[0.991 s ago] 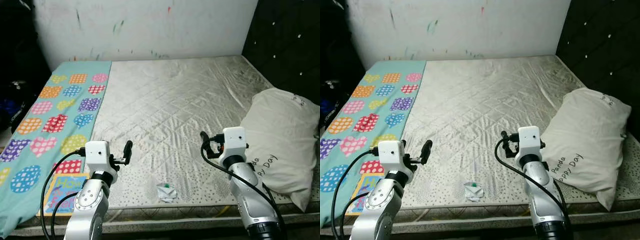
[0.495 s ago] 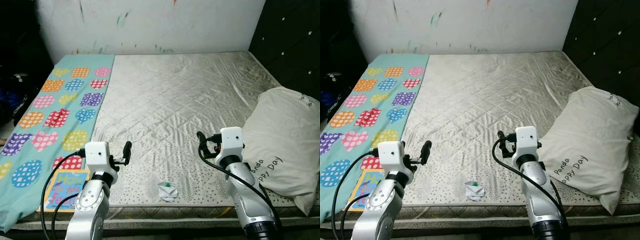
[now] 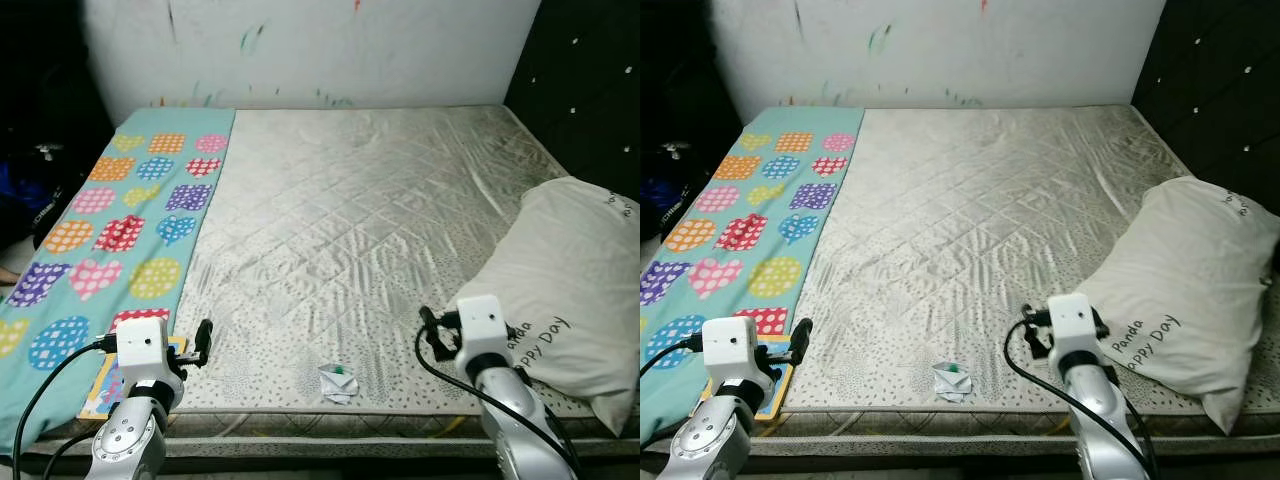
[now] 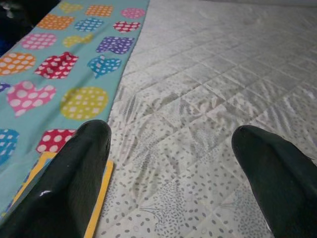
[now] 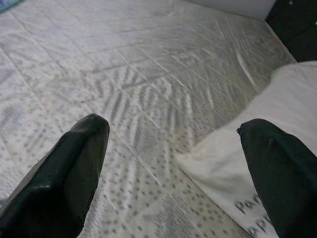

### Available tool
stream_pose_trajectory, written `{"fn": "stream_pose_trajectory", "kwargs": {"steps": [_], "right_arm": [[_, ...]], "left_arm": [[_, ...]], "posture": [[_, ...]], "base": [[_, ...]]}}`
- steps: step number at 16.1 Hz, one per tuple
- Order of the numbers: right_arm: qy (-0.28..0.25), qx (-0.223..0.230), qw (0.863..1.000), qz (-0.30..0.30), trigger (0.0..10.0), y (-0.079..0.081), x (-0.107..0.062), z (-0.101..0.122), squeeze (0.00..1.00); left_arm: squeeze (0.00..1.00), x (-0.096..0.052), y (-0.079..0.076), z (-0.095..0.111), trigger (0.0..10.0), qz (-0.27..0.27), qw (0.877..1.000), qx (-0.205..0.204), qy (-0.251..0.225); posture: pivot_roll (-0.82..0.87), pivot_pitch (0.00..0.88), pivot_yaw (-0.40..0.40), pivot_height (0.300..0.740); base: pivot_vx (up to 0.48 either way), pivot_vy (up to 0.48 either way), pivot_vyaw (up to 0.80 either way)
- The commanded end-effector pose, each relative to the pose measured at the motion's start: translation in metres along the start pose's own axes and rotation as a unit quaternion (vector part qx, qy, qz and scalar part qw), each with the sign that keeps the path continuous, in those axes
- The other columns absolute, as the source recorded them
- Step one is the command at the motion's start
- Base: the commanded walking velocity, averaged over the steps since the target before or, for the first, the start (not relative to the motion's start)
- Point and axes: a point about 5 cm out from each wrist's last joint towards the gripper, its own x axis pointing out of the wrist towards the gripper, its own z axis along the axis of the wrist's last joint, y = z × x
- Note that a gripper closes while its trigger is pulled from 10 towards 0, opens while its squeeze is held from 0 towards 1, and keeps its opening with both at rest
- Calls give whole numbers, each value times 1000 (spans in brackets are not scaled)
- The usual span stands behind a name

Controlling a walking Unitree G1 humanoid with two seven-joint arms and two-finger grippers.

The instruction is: Clean up the room

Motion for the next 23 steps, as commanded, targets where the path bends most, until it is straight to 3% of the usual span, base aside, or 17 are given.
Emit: {"fn": "stream_pose_trajectory", "kwargs": {"steps": [1, 4, 6, 8, 12, 16, 19, 23], "right_arm": [[-7, 2, 1000, -2, 10000, -1, 0, 6, 0], [-15, 17, 1000, 7, 10000, 6, 2, 11, 0], [-7, 32, 999, 11, 10000, 7, 2, 9, 0], [1, 51, 998, 36, 10000, 19, 9, 7, 0], [-38, 32, 997, 63, 10000, 32, 23, 34, 0], [-48, 35, 997, 43, 10000, 16, 22, 34, 0], [-34, 49, 998, 19, 10000, 8, 19, 27, 0], [-40, 49, 998, 26, 10000, 11, 16, 27, 0]], "left_arm": [[0, -1, -4, 1, 10000, -13, 1000, 11, 2], [0, 2, -11, 6, 10000, -33, 999, 12, 4], [0, 1, -9, 12, 10000, -4, 999, 31, 17], [0, 5, -6, 20, 10000, -23, 998, 52, -18], [0, 19, -7, 31, 10000, 7, 999, 27, -22], [0, 22, -31, 18, 10000, -30, 999, 17, -11], [0, 22, -30, 13, 10000, -34, 999, 5, -11], [0, 23, -26, 12, 10000, -26, 1000, 11, -8]], "posture": [[-94, 0, 15, 740], [-91, 0, 21, 740], [-63, 0, 36, 740], [-47, 0, 35, 740], [-68, 0, 20, 740], [-114, 0, 19, 740], [-117, 0, 4, 740], [-103, 0, -6, 740]], "base": [[0, 0, 0], [0, 0, 0], [0, 0, 0], [0, 0, 0], [0, 0, 200], [0, 0, 200], [0, 0, 0], [0, 0, 0]]}}
